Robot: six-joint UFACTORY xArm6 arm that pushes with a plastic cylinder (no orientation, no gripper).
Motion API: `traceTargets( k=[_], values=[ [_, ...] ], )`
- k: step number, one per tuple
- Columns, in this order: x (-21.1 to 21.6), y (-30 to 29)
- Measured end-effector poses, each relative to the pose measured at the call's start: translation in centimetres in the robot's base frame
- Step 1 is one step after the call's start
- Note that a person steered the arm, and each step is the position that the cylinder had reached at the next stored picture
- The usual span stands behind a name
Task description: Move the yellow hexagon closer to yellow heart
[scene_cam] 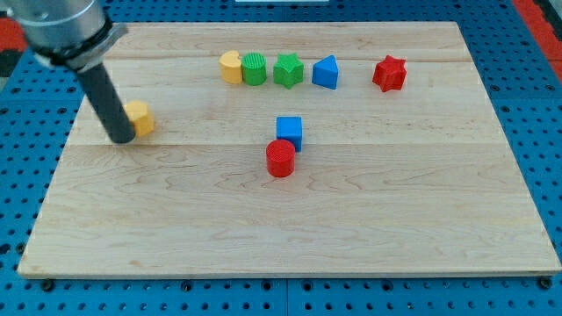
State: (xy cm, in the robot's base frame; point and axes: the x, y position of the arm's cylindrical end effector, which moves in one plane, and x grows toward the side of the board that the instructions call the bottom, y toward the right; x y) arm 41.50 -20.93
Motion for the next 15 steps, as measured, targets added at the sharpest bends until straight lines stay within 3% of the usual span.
traceTargets(
  k=[2,3,4,5,7,8,9,10,11,13,14,15],
  values=[
    [-2.6,4.0],
    [-5.5,3.8],
    [-3.8,1.1],
    [-5.7,-0.5],
    [-8.5,6.3],
    [-9.7,7.0],
    [-8.3,3.6],
    [-14.1,1.2],
    [-16.7,3.7],
    [-13.5,7.0],
    [-16.0,6.8],
    [-14.3,2.8]
  ],
)
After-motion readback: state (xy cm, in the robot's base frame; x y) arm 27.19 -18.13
